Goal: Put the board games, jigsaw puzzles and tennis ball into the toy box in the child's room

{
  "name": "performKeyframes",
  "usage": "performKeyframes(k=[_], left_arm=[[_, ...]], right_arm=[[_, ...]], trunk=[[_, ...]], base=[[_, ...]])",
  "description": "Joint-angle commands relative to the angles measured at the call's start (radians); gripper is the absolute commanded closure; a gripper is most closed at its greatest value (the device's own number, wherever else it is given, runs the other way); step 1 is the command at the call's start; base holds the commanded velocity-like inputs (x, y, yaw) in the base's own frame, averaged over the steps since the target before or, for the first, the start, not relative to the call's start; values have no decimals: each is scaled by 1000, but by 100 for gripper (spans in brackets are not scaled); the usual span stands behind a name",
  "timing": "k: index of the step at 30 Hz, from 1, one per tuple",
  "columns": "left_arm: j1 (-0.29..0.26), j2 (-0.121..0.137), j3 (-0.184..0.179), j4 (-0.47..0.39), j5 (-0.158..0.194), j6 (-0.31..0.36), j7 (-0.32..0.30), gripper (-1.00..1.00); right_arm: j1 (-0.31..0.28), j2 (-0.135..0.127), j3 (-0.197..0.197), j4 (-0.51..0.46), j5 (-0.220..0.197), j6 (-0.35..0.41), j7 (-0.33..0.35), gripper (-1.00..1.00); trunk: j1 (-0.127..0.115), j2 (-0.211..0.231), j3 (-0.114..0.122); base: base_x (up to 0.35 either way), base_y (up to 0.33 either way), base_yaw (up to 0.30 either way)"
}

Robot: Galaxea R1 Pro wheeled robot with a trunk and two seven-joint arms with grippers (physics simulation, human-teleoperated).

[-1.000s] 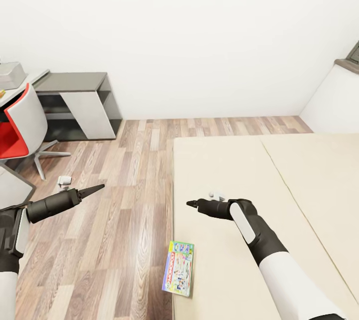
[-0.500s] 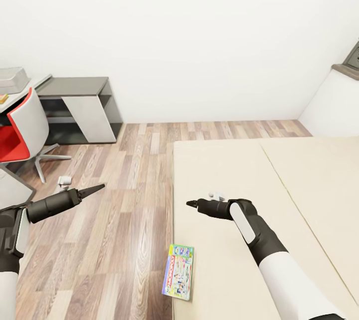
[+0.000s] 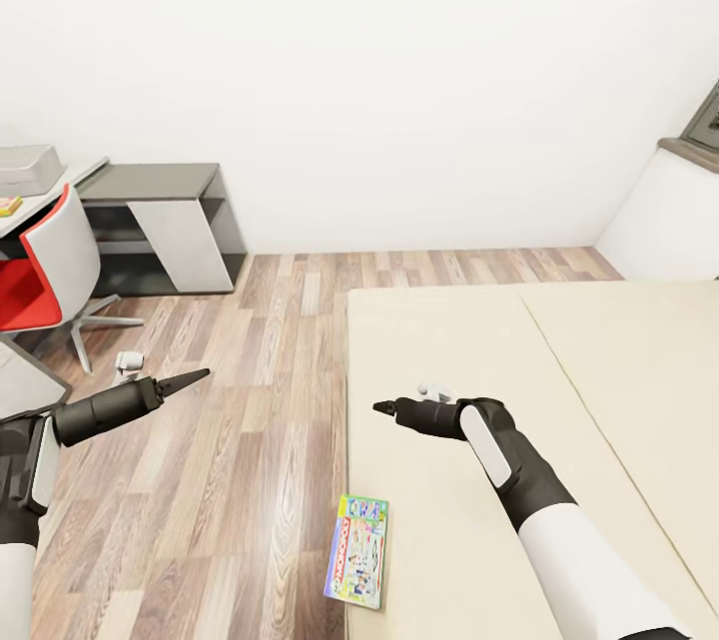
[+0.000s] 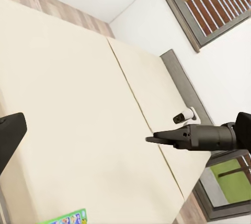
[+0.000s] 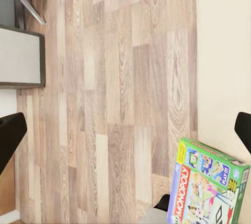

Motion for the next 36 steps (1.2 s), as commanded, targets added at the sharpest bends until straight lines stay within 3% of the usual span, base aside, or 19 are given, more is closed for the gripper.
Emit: performKeyframes(k=[1, 36], left_arm=[[-1, 0, 0, 0, 1, 10, -3, -100], [-1, 0, 0, 0, 1, 9, -2, -100]], right_arm=[[-1, 0, -1, 0, 6, 4, 5, -100], [-1, 0, 0, 0, 6, 4, 5, -100]], trunk=[[1, -2, 0], [1, -2, 58]], base=[[0, 0, 0], [0, 0, 0]])
